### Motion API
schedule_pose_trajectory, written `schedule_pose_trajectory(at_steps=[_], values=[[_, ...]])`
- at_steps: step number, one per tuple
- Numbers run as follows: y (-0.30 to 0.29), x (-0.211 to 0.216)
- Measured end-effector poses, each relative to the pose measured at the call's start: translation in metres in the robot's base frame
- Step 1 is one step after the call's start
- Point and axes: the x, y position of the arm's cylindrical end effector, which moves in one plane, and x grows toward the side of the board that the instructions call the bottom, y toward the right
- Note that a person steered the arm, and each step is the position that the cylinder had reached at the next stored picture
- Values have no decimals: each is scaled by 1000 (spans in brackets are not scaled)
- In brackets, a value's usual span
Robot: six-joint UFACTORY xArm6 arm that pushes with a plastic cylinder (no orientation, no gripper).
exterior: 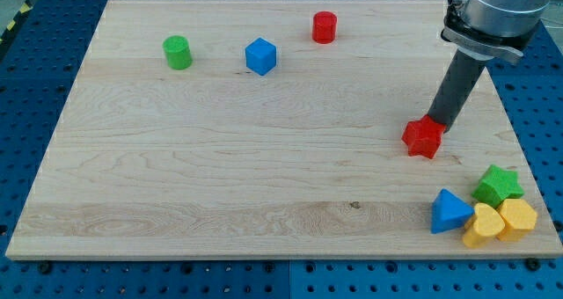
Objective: Push the red star into the group of objects
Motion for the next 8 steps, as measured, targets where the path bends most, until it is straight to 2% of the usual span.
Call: schedule_pose_trajectory(at_steps=[1, 2, 4, 5, 6, 7, 8], values=[[7, -16], [-10, -12], [-16, 56], [-16, 49], [-24, 7], [-63, -10], [-94, 11]])
